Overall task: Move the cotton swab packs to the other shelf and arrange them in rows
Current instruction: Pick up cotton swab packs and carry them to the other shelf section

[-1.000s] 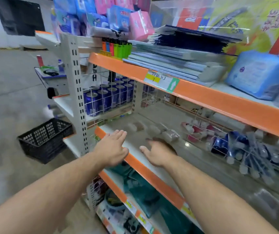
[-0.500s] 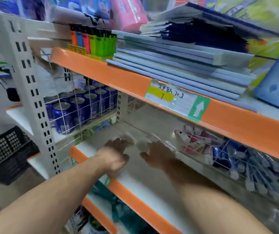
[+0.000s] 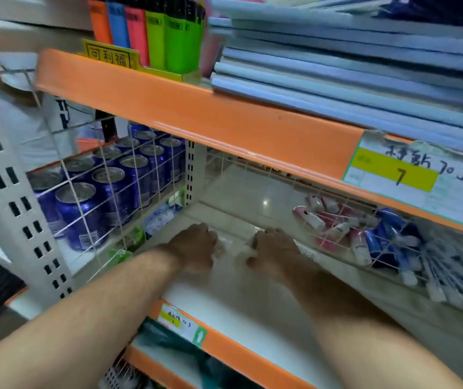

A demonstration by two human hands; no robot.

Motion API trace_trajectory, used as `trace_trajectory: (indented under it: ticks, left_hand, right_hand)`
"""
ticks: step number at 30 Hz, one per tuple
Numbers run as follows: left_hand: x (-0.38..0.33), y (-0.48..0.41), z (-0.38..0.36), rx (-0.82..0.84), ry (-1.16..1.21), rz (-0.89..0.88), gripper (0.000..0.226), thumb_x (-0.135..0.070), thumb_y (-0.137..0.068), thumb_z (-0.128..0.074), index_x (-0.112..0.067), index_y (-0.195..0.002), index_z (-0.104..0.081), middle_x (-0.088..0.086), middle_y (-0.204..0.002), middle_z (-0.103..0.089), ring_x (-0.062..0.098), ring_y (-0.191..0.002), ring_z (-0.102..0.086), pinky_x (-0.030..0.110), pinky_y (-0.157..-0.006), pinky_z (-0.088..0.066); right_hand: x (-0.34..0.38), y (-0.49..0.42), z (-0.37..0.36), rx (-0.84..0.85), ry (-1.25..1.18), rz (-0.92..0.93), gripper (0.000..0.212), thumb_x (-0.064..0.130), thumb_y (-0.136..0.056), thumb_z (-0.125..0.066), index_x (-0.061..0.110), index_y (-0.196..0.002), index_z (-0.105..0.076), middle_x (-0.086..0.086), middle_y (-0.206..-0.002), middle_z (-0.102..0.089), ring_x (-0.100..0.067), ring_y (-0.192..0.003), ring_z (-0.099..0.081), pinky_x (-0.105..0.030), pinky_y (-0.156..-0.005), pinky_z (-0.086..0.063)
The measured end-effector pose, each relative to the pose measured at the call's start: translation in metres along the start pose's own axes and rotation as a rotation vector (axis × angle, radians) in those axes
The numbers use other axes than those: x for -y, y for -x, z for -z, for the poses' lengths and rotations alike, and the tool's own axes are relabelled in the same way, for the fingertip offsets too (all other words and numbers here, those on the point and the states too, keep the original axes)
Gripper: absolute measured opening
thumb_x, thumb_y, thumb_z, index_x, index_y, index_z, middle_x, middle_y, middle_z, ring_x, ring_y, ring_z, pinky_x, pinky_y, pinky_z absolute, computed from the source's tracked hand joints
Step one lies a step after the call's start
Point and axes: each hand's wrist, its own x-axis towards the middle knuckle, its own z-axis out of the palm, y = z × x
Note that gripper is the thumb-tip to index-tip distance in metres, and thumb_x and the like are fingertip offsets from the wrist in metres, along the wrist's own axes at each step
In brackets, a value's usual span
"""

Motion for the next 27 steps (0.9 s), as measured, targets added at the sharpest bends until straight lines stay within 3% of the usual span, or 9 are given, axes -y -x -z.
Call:
trace_trajectory:
  ticks: [4, 6, 8, 12, 15, 17, 21, 25, 27]
  left_hand:
    - [0.005, -0.013, 0.004, 0.025, 0.028, -0.043, 0.037, -0.037, -0.072, -0.072, -0.022, -0.094, -0.046, 0.001, -0.111, -0.04, 0.02, -0.113, -0.042, 0.029, -0.085, -0.042]
    - [0.004, -0.015, 0.001, 0.034, -0.007, -0.048, 0.063, -0.059, -0.065, -0.075, -0.021, -0.107, -0.049, 0.001, -0.114, -0.043, 0.019, -0.115, -0.04, 0.033, -0.091, -0.045]
    - [0.003, -0.016, -0.003, 0.008, -0.052, -0.052, 0.079, -0.065, -0.059, -0.076, -0.022, -0.119, -0.045, 0.002, -0.119, -0.047, 0.021, -0.118, -0.04, 0.036, -0.091, -0.047]
    - [-0.001, -0.015, 0.001, 0.021, -0.016, -0.06, 0.081, -0.035, -0.07, -0.077, -0.037, -0.139, -0.035, 0.003, -0.124, -0.049, 0.026, -0.119, -0.045, 0.04, -0.091, -0.05]
    - [-0.005, -0.01, 0.008, 0.011, 0.111, -0.051, 0.081, -0.01, -0.079, -0.064, -0.045, -0.146, -0.033, 0.001, -0.124, -0.048, 0.022, -0.109, -0.054, 0.033, -0.074, -0.056]
    - [-0.003, -0.009, 0.007, -0.039, 0.296, -0.028, 0.072, -0.003, -0.082, -0.055, -0.042, -0.141, -0.042, -0.001, -0.116, -0.049, 0.019, -0.098, -0.055, 0.024, -0.058, -0.049]
    - [-0.003, -0.001, 0.006, -0.233, 0.72, 0.084, 0.029, -0.011, -0.09, -0.045, -0.026, -0.107, -0.062, 0.001, -0.097, -0.066, 0.017, -0.069, -0.067, 0.023, -0.049, -0.052]
    - [-0.003, 0.004, 0.011, -0.212, 0.825, 0.105, 0.027, -0.004, -0.079, -0.049, -0.015, -0.098, -0.064, 0.008, -0.093, -0.068, 0.024, -0.082, -0.069, 0.037, -0.069, -0.06]
    - [-0.003, 0.008, 0.015, -0.182, 0.864, 0.096, 0.024, -0.001, -0.076, -0.054, -0.012, -0.096, -0.063, 0.014, -0.095, -0.067, 0.027, -0.082, -0.066, 0.035, -0.06, -0.055]
  right_hand:
    - [-0.001, 0.003, -0.005, 0.017, -0.087, -0.049, 0.058, 0.048, -0.07, -0.075, 0.023, -0.119, -0.056, -0.006, -0.125, -0.051, -0.027, -0.118, -0.046, -0.036, -0.096, -0.045]
    - [-0.002, 0.002, -0.007, 0.016, -0.161, -0.072, 0.054, 0.043, -0.067, -0.08, 0.026, -0.112, -0.057, -0.003, -0.117, -0.057, -0.024, -0.113, -0.053, -0.032, -0.089, -0.047]
    - [-0.002, 0.003, -0.006, 0.018, -0.189, -0.081, 0.051, 0.041, -0.068, -0.08, 0.026, -0.11, -0.056, 0.001, -0.11, -0.062, -0.023, -0.105, -0.06, -0.028, -0.081, -0.047]
    - [-0.003, 0.01, 0.0, -0.003, -0.215, -0.076, 0.054, 0.038, -0.079, -0.067, 0.033, -0.13, -0.049, 0.001, -0.123, -0.062, -0.019, -0.102, -0.061, -0.021, -0.073, -0.039]
    - [0.001, 0.018, 0.008, -0.076, -0.411, -0.084, 0.052, 0.027, -0.087, -0.054, 0.046, -0.135, -0.049, 0.006, -0.114, -0.066, -0.001, -0.071, -0.064, -0.013, -0.054, -0.042]
    - [0.004, 0.021, 0.014, -0.129, -0.581, -0.113, 0.044, 0.02, -0.091, -0.046, 0.045, -0.125, -0.058, 0.002, -0.104, -0.067, -0.003, -0.056, -0.063, -0.02, -0.045, -0.051]
    - [0.009, 0.029, 0.028, -0.059, -1.037, -0.252, 0.036, 0.004, -0.093, -0.045, 0.024, -0.108, -0.07, -0.008, -0.117, -0.055, -0.025, -0.083, -0.063, -0.046, -0.062, -0.062]
    - [0.01, 0.041, 0.038, -0.036, -1.205, -0.298, 0.037, -0.007, -0.088, -0.045, 0.013, -0.108, -0.068, -0.013, -0.105, -0.06, -0.035, -0.087, -0.064, -0.056, -0.072, -0.059]
    - [0.009, 0.044, 0.04, -0.033, -1.236, -0.296, 0.037, -0.01, -0.086, -0.048, 0.011, -0.11, -0.066, -0.01, -0.1, -0.058, -0.034, -0.087, -0.064, -0.057, -0.073, -0.059]
